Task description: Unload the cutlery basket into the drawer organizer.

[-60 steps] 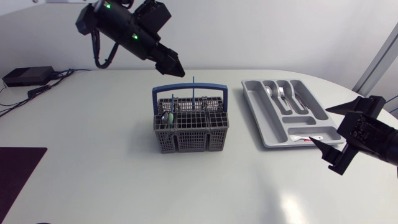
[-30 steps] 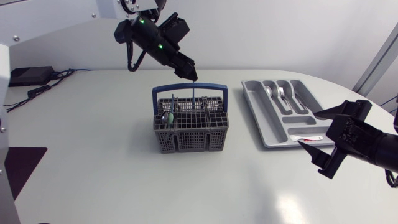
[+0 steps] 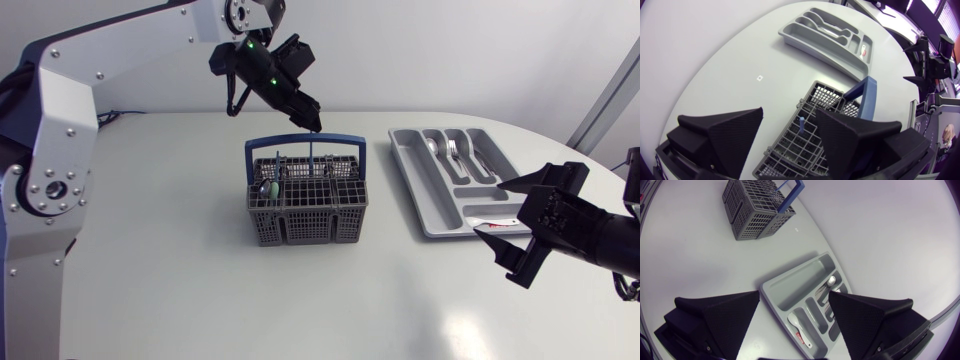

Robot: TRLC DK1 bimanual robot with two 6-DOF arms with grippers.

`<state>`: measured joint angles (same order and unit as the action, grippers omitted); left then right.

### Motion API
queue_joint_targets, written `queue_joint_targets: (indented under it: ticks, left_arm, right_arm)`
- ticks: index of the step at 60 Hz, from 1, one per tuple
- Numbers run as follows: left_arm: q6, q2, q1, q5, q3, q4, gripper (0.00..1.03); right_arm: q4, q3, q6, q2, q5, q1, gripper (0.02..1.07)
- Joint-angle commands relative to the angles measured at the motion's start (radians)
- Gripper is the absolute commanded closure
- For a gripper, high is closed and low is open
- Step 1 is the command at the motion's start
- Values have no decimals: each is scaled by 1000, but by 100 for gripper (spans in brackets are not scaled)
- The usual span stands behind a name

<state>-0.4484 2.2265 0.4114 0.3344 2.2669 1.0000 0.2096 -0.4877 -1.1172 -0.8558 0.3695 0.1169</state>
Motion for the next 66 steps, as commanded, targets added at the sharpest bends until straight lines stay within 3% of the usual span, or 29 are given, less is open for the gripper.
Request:
queue_joint_targets:
  ticks: [1,4,16,27,66]
  left_arm:
    - [-9,42,-5,-5,54,26,26]
    - [-9,45,-5,-5,56,29,33]
    - [1,50,-5,-9,60,37,84]
    - [-1,48,-3,-9,56,69,89]
    - [8,-154,-2,0,-3,71,89]
  right_arm:
    - [-1,12,25,-8,-4,-10,8]
    - [-1,14,25,-5,-4,-10,8]
    - [1,21,25,12,-6,-8,8]
    - [2,34,25,24,-6,-10,8]
    - [45,58,19,104,-4,-20,8]
